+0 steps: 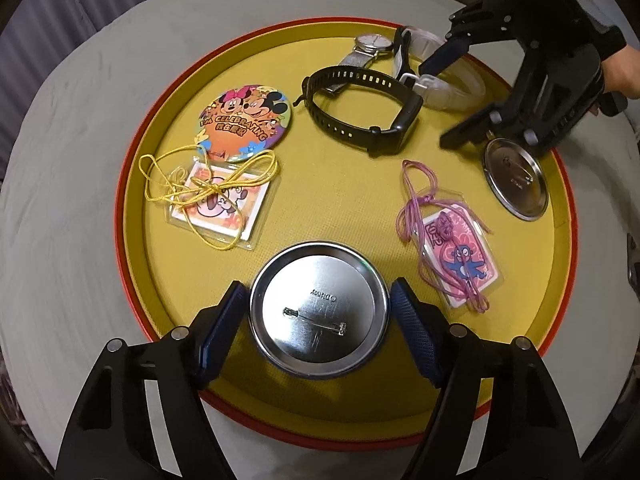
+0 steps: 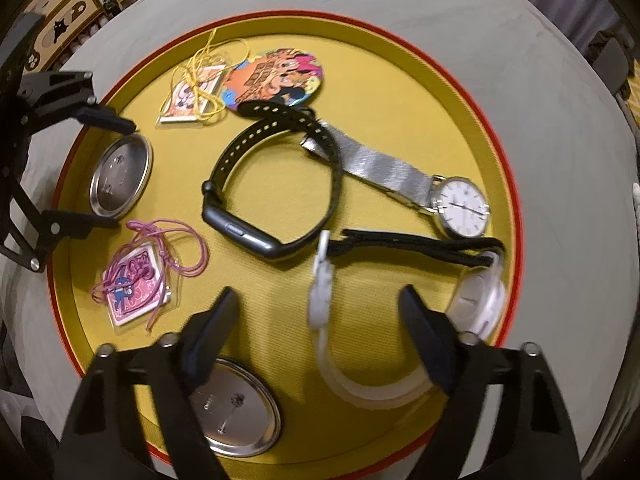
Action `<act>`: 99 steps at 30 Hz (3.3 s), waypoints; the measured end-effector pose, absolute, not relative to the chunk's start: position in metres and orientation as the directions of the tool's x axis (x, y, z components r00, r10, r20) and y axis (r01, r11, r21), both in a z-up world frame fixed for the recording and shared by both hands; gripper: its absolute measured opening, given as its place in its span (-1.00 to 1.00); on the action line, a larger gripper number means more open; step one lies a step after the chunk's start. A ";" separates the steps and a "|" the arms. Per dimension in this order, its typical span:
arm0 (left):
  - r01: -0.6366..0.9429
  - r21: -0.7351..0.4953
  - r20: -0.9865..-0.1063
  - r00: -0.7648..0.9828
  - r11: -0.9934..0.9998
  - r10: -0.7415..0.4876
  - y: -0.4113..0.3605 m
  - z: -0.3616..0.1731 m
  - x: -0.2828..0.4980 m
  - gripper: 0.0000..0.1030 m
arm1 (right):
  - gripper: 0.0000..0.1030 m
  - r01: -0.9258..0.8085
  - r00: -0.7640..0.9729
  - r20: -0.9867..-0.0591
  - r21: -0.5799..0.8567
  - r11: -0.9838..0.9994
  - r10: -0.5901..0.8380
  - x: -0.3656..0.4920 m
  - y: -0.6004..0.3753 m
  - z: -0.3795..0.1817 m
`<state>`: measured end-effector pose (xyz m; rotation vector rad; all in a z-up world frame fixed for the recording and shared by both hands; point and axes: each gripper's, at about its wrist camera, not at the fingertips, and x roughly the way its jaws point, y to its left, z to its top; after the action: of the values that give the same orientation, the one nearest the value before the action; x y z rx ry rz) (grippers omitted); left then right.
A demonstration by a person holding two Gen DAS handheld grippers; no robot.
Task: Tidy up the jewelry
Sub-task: 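Close the left tool on the silver badge back while the right tool grips the white band, then lift both held items out of the red tray and carry them over the bedspread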
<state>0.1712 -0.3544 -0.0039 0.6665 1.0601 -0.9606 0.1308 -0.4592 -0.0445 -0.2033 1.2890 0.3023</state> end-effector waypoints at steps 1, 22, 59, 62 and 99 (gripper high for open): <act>0.893 0.009 -0.930 0.172 0.449 -0.324 -0.354 -0.004 0.171 0.40 | 0.22 -0.326 0.249 -0.962 0.022 0.945 0.108 0.130 -0.461 -0.041; 0.895 0.014 -0.925 0.180 0.445 -0.334 -0.350 0.002 0.161 0.40 | -0.78 -0.293 0.270 -0.953 0.054 0.955 0.137 0.126 -0.478 -0.023; 0.881 0.062 -0.863 0.284 0.470 -0.419 -0.325 0.122 0.126 0.40 | -0.82 -0.297 0.387 -0.918 -0.037 0.954 0.085 0.078 -0.447 0.088; 0.881 0.065 -0.851 0.295 0.469 -0.435 -0.320 0.137 0.123 0.40 | -0.82 -0.296 0.405 -0.911 -0.053 0.954 0.076 0.072 -0.439 0.107; 0.815 0.118 -0.698 0.474 0.567 -0.536 -0.154 0.289 0.088 0.40 | -0.82 -0.409 0.544 -0.837 -0.205 0.889 0.056 0.039 -0.252 0.259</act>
<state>0.0884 -0.1544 0.2893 0.4761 0.6598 -0.8651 0.0386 -0.2518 0.2594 -0.4038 0.9621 0.2849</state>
